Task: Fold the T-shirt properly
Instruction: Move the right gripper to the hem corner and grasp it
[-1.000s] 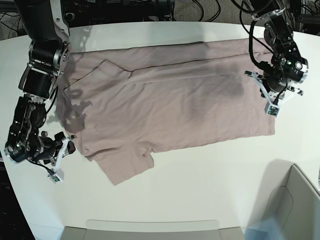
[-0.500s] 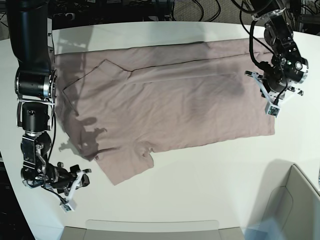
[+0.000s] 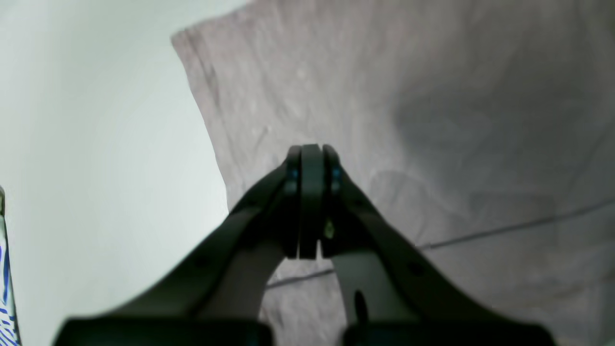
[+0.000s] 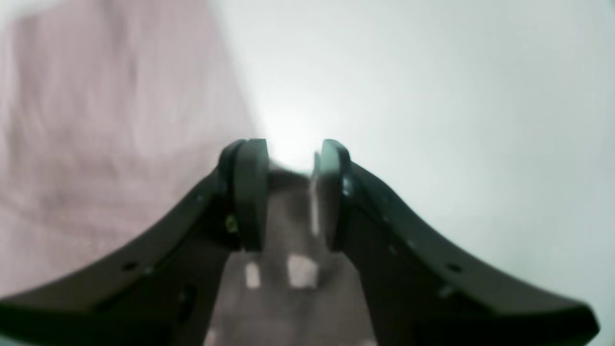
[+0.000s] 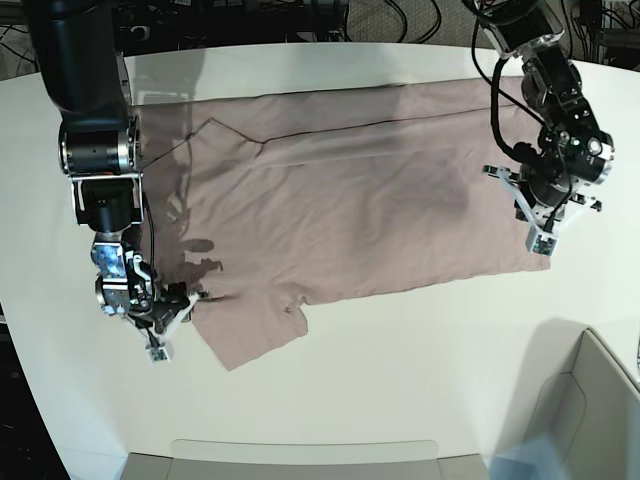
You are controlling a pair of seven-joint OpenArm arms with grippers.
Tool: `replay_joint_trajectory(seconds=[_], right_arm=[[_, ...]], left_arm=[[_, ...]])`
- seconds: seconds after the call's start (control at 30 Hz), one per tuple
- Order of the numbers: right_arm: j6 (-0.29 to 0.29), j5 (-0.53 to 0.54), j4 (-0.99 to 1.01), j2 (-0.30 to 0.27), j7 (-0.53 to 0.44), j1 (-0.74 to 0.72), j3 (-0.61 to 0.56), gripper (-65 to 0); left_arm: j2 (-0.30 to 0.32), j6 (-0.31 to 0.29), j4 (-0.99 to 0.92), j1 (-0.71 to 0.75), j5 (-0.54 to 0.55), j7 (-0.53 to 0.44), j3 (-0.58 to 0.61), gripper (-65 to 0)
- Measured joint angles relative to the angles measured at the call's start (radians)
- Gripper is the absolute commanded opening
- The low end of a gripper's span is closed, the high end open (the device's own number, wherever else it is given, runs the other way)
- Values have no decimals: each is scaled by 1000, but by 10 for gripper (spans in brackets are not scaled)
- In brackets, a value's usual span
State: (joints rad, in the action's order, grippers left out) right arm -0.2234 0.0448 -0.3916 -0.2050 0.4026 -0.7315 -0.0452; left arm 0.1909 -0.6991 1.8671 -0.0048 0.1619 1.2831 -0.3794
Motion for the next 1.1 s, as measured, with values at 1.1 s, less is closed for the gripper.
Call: replay_joint_trajectory(seconds=[1.1], right_arm=[[-1, 5, -835, -5, 492, 248, 147, -457]], left_arm=[[-8, -1, -36, 13, 3, 3, 38, -650]])
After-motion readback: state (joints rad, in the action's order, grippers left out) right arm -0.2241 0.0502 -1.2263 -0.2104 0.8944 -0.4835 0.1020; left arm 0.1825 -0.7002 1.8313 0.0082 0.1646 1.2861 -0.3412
